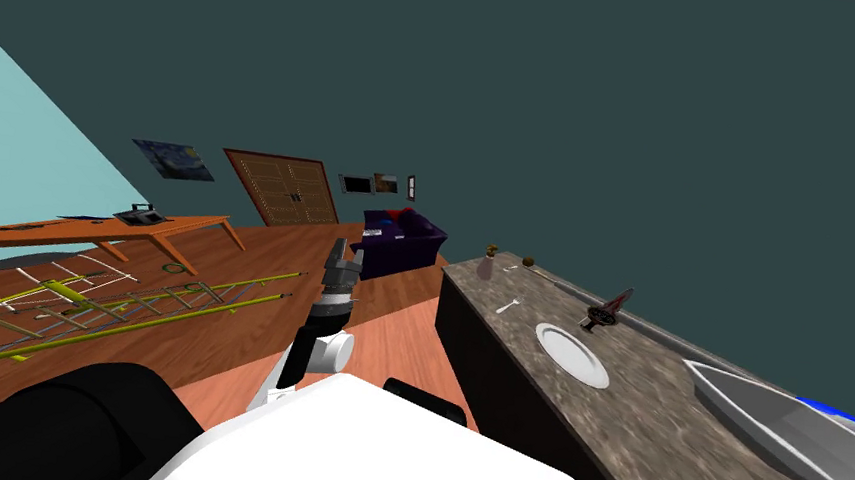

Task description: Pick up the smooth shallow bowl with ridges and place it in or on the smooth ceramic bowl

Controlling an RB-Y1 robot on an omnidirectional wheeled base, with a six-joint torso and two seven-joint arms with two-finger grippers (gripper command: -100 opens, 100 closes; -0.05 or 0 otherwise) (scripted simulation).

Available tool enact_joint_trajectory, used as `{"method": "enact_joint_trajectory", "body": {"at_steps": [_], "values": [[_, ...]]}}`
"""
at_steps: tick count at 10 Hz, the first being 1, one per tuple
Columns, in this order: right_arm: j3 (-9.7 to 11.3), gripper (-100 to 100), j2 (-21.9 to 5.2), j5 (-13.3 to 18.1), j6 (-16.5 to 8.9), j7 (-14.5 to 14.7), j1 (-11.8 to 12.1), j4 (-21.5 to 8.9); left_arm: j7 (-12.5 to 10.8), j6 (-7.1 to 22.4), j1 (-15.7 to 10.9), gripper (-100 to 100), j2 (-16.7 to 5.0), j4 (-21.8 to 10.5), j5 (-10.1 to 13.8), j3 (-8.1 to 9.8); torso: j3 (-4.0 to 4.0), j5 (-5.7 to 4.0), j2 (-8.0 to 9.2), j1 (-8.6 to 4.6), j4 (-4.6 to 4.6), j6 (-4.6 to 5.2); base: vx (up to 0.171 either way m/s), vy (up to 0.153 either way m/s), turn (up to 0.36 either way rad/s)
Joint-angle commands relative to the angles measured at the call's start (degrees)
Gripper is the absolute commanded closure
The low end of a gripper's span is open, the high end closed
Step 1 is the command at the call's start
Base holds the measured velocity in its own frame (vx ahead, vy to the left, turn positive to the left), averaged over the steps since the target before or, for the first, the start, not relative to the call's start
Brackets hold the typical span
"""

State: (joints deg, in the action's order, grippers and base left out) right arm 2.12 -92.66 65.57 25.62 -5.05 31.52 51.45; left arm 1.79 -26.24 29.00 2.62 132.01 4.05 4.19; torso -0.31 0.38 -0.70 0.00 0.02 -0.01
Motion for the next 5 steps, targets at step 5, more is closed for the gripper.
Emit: {"method": "enact_joint_trajectory", "body": {"at_steps": [5], "values": [[2.72,100,-1.82,-0.81,0.9,2.74,-1.18,-3.91,0.0,0.0,0.0,0,0.0,0.0,0.0,0.0,-0.14,0.22,-0.2,0.35,-0.09,-0.05,0.153,-0.04,0.04]]}}
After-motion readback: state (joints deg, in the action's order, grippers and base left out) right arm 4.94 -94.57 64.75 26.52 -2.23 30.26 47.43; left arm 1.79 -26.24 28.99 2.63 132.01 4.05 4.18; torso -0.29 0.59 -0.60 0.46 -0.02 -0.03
